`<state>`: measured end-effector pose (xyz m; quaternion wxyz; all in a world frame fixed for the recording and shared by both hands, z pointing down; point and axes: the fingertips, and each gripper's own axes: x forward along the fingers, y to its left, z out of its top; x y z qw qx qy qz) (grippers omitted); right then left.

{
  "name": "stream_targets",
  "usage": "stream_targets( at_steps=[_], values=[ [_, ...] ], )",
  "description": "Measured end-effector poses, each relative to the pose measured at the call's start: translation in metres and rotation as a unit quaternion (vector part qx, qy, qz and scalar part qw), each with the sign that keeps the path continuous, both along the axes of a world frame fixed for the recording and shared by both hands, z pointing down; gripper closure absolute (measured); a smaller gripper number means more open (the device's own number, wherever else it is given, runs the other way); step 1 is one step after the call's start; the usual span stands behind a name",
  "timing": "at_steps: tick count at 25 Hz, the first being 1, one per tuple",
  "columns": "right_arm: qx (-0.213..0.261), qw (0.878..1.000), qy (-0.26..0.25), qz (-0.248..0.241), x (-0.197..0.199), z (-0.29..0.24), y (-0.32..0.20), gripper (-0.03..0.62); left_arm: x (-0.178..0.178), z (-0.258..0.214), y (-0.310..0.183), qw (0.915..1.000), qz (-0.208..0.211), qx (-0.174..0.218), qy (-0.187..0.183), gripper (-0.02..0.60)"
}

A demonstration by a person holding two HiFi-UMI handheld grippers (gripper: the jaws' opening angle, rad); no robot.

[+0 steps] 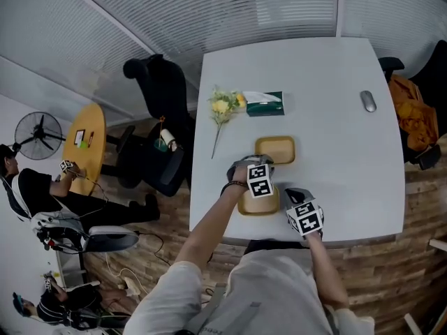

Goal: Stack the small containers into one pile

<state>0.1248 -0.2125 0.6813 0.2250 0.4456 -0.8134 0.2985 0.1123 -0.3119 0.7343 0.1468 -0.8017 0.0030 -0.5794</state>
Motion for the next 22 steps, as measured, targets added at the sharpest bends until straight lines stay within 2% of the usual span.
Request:
stream_targets(
  at_steps=[9, 13, 16, 22],
  values=[
    [-0.022, 0.999, -0.009, 0.027, 0.014, 0.015, 0.013, 0.594, 0.013, 0.031, 0.005, 0.9994, 0.02, -0.011, -0.024, 0.506],
    [-0.023, 0.999, -0.007, 0.025, 0.014, 0.014, 0.016, 0.594, 0.015, 0.041, 0.002, 0.9989, 0.029, -0.004, -0.038, 0.509],
    [-0.024, 0.999, -0.005, 0.028, 0.017, 0.016, 0.022, 0.594, 0.015, 0.042, -0.002, 0.9989, 0.028, 0.006, -0.036, 0.56],
    [-0.032, 0.999, -0.005, 0.038, 0.021, 0.02, 0.028, 0.594, 0.01, 0.038, -0.009, 0.9991, 0.019, 0.021, -0.032, 0.565]
  ],
)
